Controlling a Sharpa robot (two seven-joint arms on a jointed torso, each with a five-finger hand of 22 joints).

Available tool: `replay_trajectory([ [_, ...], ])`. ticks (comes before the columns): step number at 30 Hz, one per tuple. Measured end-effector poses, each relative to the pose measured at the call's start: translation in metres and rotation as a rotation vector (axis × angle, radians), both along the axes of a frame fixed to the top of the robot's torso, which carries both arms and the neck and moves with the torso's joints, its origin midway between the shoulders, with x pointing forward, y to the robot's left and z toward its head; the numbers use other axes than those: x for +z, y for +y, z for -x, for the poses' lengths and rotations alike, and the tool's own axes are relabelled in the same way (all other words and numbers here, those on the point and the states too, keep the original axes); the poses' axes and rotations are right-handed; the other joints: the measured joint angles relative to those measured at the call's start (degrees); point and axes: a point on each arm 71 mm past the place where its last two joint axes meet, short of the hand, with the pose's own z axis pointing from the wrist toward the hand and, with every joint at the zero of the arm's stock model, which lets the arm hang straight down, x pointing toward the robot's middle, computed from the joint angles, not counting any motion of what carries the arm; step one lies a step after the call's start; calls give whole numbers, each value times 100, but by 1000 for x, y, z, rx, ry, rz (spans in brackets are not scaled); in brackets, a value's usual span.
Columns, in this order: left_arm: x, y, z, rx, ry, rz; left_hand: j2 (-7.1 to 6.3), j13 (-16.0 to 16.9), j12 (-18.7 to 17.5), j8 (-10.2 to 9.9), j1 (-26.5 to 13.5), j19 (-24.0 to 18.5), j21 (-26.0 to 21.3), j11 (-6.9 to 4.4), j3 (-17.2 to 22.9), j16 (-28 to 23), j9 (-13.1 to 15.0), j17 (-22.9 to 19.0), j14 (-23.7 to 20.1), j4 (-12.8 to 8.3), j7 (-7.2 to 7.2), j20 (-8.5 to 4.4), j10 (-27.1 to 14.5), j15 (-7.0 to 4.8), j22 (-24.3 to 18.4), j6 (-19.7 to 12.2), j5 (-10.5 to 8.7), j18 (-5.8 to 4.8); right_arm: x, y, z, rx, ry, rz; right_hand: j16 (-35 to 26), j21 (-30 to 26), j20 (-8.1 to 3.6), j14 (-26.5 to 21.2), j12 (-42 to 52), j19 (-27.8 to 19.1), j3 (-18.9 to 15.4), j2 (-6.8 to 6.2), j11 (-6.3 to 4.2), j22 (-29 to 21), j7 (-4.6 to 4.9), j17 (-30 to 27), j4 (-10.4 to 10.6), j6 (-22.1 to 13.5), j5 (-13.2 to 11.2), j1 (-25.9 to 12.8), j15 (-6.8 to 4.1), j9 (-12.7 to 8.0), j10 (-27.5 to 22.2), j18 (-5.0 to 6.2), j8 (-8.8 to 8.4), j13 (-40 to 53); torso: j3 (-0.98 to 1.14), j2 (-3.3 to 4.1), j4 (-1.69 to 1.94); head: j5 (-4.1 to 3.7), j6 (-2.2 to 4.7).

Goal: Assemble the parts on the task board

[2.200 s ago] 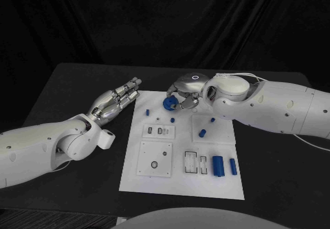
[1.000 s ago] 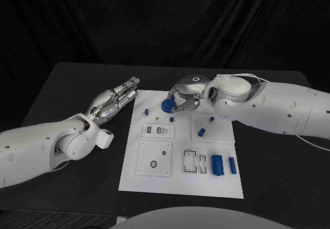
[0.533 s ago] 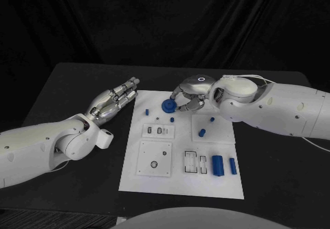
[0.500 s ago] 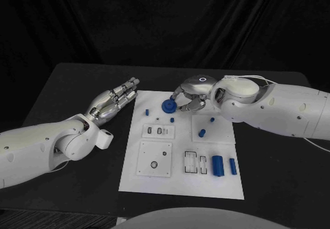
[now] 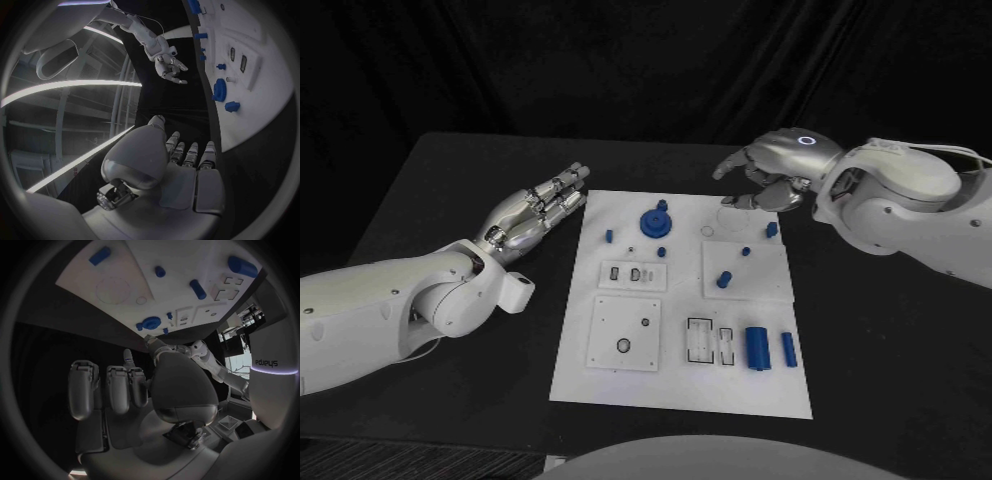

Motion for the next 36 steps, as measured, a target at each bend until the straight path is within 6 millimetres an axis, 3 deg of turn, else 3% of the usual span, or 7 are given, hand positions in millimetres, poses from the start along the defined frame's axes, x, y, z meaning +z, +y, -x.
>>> replay_trajectory([
  [5,0,-2,0,-3,0,1,-6,0,0,0,6,-5,0,0,0,0,0,1,0,0,0,5,0,0,0,0,23,0,-9,-36,12,-69,14,-14,0,0,0,0,0,0,-65,0,-22,0,-13,0,66,-13,-301,0,0,-85,22,0,-24,0,-7,-4,-20,-4,-9],
  [13,0,-4,0,-7,0,3,-6,1,0,0,6,-5,0,0,-1,0,0,2,0,0,0,5,0,0,0,0,23,0,-39,-65,27,-129,57,-32,0,0,0,0,0,0,-88,0,-22,0,-22,0,88,-22,-319,0,0,-105,22,0,-24,0,-7,-8,-25,-19,-18],
  [21,0,-4,-1,-9,0,3,16,2,0,0,29,-5,0,0,15,0,0,-2,0,-15,0,5,0,-1,0,0,23,0,-56,-80,31,-165,72,-39,0,0,0,21,0,0,-112,-21,-22,-1,-22,0,112,-22,-324,21,-21,-119,22,0,-24,-1,-3,-8,-4,-75,-34],
  [36,0,-4,-1,-10,1,3,16,4,0,0,29,-5,0,0,31,0,0,-3,0,-31,0,5,0,-1,-4,0,23,0,-67,-85,25,-192,67,-39,-23,0,0,22,0,0,-144,-61,-22,-1,-21,0,112,-22,-297,177,-21,-162,22,0,-24,4,6,2,-20,-50,-44],
])
